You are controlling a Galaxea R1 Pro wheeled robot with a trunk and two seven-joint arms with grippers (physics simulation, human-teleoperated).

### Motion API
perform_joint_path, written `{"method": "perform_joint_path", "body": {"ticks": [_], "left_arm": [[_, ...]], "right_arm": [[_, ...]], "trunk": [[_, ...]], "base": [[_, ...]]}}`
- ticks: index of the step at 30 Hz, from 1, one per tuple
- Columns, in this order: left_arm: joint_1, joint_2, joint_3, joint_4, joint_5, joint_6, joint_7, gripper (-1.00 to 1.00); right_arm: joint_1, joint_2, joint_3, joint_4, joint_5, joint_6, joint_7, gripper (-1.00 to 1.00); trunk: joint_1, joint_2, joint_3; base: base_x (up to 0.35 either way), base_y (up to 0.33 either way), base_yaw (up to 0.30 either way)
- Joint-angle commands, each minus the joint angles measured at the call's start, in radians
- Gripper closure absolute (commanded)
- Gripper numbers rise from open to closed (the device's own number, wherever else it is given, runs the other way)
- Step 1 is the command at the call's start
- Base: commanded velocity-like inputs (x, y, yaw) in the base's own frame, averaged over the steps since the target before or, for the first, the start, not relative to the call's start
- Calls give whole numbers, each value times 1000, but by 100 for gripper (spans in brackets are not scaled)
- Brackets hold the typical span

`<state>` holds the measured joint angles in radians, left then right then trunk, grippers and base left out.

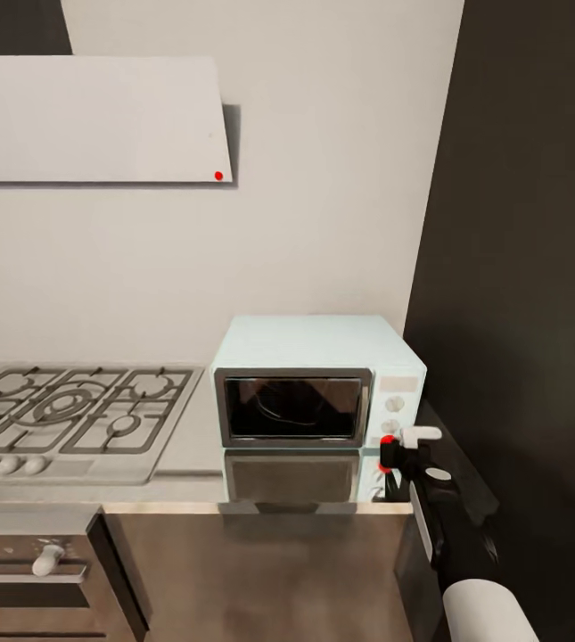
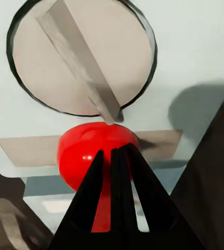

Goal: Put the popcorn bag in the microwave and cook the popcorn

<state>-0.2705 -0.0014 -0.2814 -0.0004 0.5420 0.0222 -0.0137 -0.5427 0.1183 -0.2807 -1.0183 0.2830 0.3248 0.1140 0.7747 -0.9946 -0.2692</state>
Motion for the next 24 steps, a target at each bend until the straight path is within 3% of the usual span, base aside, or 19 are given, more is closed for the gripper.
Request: {"method": "perform_joint_path", "body": {"ticks": [1, 11, 19, 24], "left_arm": [[-1, 0, -9, 0, 10, 2, -2, -100], [-1, 0, -9, 0, 10, 2, -2, -100], [-1, -2, -10, 0, 9, 2, -2, -100], [-1, -2, -9, 0, 9, 2, -2, -100]], "right_arm": [[-3, 1, -5, 0, 13, 5, 9, 100], [-3, 0, -5, 1, 14, 5, 8, 100], [-3, 0, -4, -19, 24, 18, 10, 100], [-3, 3, -3, -149, 21, 138, 12, 100]], "trunk": [[1, 0, -1], [1, 0, -1], [1, 0, -1], [1, 0, -1]], "base": [[32, 0, 0], [1, 0, 0], [-287, 0, 0], [-336, 0, 0]]}}
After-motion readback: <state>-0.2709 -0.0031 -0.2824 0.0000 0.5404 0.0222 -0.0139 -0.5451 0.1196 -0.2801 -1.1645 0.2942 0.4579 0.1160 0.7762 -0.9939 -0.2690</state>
